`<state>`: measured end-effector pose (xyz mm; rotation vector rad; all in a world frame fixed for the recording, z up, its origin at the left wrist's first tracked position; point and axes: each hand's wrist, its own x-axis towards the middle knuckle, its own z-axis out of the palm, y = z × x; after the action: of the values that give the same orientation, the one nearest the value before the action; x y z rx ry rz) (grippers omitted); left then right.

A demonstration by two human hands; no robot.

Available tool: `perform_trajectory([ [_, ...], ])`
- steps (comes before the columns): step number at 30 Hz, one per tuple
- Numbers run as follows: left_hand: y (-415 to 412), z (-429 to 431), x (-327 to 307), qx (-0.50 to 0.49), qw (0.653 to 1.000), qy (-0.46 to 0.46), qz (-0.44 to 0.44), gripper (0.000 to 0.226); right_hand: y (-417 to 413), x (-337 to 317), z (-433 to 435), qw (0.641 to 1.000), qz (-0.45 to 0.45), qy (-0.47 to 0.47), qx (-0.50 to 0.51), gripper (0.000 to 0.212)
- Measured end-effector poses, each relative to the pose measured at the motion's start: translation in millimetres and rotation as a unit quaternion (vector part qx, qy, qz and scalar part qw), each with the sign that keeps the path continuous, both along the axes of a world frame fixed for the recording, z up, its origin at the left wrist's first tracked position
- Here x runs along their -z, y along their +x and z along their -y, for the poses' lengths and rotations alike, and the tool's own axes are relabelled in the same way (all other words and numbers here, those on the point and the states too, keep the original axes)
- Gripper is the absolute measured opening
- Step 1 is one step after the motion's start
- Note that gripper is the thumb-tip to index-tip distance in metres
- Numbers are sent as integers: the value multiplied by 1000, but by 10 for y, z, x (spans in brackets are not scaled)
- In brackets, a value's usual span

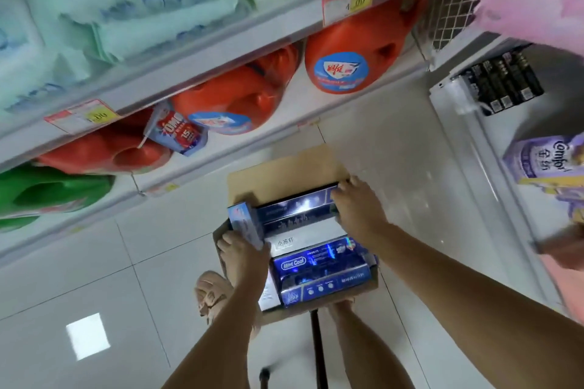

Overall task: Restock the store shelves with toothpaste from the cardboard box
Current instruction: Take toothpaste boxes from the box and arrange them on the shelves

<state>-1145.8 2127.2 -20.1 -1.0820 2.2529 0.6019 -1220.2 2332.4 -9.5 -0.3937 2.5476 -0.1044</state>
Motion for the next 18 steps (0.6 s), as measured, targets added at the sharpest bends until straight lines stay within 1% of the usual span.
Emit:
perform_trajectory([
  [1,-7,-10,25,14,1000,-16,-20,76,-29,13,100,999,-22,1,-30,25],
  [2,-18,-22,34,19,999,-29,-34,79,-26,63,193,999,-4,-9,-51,24],
  [3,9,-13,86,20,998,-34,-38,82,3,142,270,997,40,-14,-69,32],
  [4,18,-11,90,18,999,-30,-35,85,46,236,318,992,96,-7,-78,44],
  [5,54,5,128,2,1000,-16,-27,86,68,301,338,986,147,2,-78,56],
  [6,79,22,157,-20,1000,8,-17,82,96,375,326,979,193,12,-67,66],
  [7,110,46,196,-42,999,30,-6,71,123,456,299,971,233,24,-52,76],
  [8,128,72,220,-46,998,50,9,54,143,523,270,965,257,31,-48,85],
  [10,135,155,244,-24,997,72,23,22,149,598,216,960,270,46,-57,95],
  [11,126,203,249,-23,996,83,24,12,133,618,203,961,266,48,-63,97],
  [13,101,301,207,-59,991,116,26,20,80,626,201,960,266,41,-73,98],
  [15,93,425,153,-115,979,168,6,19,41,645,200,959,272,31,-76,96],
  [18,78,666,66,-161,953,253,-47,39,87,677,167,964,257,2,-65,89],
])
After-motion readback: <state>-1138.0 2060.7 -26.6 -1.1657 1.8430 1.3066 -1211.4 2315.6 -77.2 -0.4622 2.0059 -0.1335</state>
